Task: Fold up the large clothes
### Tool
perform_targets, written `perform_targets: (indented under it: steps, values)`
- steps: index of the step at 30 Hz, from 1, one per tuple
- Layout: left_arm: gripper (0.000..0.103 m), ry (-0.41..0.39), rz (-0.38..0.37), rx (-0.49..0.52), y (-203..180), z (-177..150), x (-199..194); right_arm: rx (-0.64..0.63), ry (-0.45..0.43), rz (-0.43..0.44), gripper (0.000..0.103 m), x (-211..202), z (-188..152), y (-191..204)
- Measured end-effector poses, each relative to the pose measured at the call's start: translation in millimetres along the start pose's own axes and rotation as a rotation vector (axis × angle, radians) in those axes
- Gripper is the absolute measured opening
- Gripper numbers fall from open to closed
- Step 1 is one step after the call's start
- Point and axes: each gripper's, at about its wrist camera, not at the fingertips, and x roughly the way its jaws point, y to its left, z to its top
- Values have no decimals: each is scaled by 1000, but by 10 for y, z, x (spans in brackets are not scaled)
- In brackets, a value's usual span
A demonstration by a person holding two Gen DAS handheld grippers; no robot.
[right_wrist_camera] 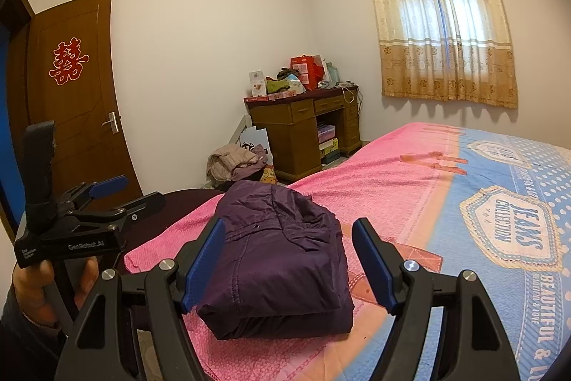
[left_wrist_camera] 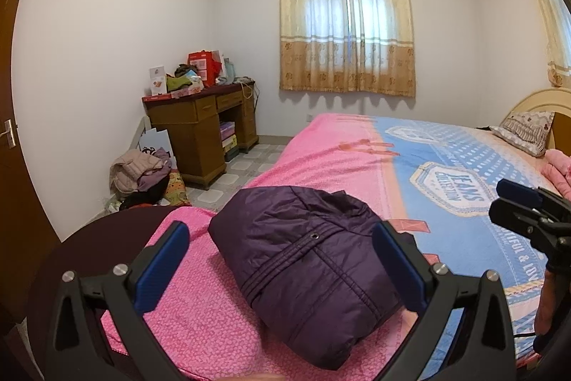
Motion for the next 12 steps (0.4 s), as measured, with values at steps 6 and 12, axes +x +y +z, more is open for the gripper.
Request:
perform_targets:
  steps: [6, 12]
  values:
    - [103, -11, 19, 3, 46, 7, -19, 0, 1, 2, 74, 8, -7, 0]
    - [103, -20, 15, 18, 32, 6, -18, -2, 2, 2, 74, 7, -15, 3]
